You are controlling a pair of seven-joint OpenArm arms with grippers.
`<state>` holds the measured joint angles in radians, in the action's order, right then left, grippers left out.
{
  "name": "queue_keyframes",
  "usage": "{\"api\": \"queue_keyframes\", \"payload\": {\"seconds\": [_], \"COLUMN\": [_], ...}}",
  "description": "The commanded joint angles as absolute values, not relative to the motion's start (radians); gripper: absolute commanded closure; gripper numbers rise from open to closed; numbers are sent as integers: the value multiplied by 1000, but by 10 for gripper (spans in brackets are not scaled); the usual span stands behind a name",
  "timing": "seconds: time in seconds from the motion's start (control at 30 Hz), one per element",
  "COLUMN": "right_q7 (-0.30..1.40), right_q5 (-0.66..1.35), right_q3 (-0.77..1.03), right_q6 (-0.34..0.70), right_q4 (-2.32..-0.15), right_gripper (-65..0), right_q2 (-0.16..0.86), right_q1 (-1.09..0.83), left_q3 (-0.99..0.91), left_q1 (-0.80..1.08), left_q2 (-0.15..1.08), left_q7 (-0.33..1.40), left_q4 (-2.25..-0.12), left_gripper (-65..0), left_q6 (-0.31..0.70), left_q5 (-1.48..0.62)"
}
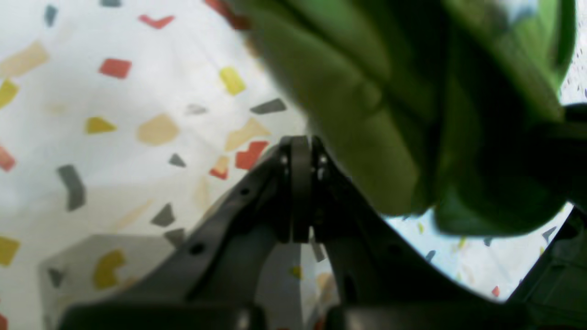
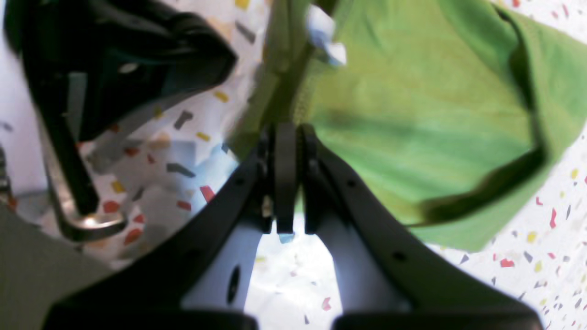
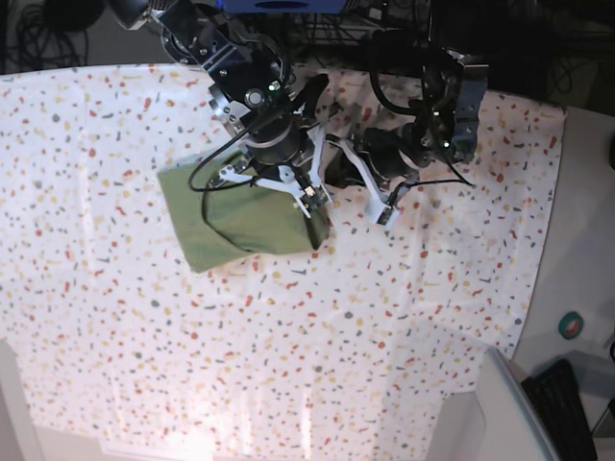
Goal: Layout the t-shirt on the table in an organized manner, then fold the t-shirt properly
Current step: 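Grasp the bundle edge with the left gripper and bring the right gripper in, then grasp both ends of the bundle and pull them apart to square it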
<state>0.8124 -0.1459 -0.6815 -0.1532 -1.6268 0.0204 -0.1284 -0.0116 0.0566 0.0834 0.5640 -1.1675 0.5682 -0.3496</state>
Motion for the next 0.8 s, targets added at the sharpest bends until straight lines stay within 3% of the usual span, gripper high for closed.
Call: {"api": "queue_keyframes", "payload": {"seconds": [0.0, 0.27, 0.43, 0.6, 0.77], "right_q7": [797, 796, 796, 796, 796], "right_q5": [-154, -154, -154, -154, -156], "right_q3": [-680, -679, -677, -679, -624], "right_q6": [-154, -154, -154, -154, -154], "right_q4": [-1639, -1638, -1612, -1604, -1744], "right_gripper": [0, 0, 0, -218, -242], "right_q2": [16, 13, -39, -65, -8], "right_q1": [-119, -114, -111, -102, -104], "left_q3": [-15, -16, -22, -154, -229], "left_q1": [50, 61, 87, 127, 160], "left_q2": [85, 90, 96, 104, 99], "left_q7": [567, 570, 572, 661, 779], "left_q4": [-1178, -1181, -1248, -1377, -1589], "left_gripper": [0, 0, 0, 0, 0], "left_q6": [568, 568, 568, 568, 572], "left_q5": [-352, -358, -361, -361, -363]}}
